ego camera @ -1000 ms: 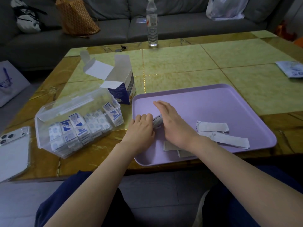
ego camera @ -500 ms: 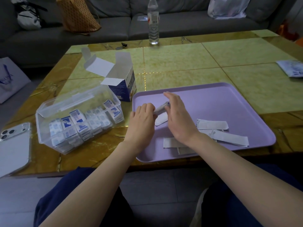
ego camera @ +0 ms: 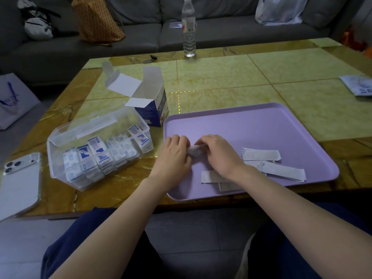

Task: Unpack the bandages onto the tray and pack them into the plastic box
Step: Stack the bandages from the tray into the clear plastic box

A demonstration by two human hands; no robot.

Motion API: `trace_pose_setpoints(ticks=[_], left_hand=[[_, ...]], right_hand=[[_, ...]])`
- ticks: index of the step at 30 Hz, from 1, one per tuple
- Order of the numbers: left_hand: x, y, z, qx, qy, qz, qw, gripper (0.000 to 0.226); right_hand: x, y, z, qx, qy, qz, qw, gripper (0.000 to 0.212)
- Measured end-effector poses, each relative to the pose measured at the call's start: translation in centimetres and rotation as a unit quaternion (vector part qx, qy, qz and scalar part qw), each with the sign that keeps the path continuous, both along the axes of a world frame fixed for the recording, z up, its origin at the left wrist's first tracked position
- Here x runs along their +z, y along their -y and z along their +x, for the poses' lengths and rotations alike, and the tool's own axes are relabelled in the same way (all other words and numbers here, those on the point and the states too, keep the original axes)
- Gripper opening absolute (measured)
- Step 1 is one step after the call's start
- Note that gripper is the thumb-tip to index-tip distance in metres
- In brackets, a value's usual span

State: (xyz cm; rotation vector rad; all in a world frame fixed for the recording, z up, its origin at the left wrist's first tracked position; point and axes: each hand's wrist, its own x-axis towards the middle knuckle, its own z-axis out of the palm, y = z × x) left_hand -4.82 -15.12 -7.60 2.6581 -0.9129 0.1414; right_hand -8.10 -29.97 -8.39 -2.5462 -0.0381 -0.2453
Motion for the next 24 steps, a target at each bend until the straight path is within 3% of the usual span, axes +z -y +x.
trace_pose_setpoints(ticks=[7,12,15,18,22,24], left_hand=[[0.4,-0.1,0.4,0.010,-0.063,-0.152,0.986,0.004],[-0.5,-0.1,0.0,-0.005,-0.061,-0.003,0.998,0.010],[-0.2,0.1,-0.1,-0.006,-0.004,-0.033,0.999,0.008],[-0.9,0.0,-0.2,-0.014,0.016,0.044,0.999,0.014],[-1.0,0.1,-0.4,0.005,0.088,0.016,0.996,0.005],[-1.0,0.1,-0.4,0.004,0.072,0.045,0.996,0.008]], right_hand=[[0.6,-0.8,-0.3,-0.019,0.067,0.103,0.992,0.047],[-0.2,-0.5,-0.4,-0.008,0.004,0.042,0.999,0.040],[0.4,-1.0,-0.6,-0.027,0.090,0.082,0.992,0.028],[0.2,-0.7,-0.6,-0.016,0.036,0.066,0.997,0.025],[0.3,-0.6,-0.9,-0.024,0.049,0.038,0.998,0.025],[0.3,-0.4,-0.9,-0.012,0.027,0.034,0.999,0.027]])
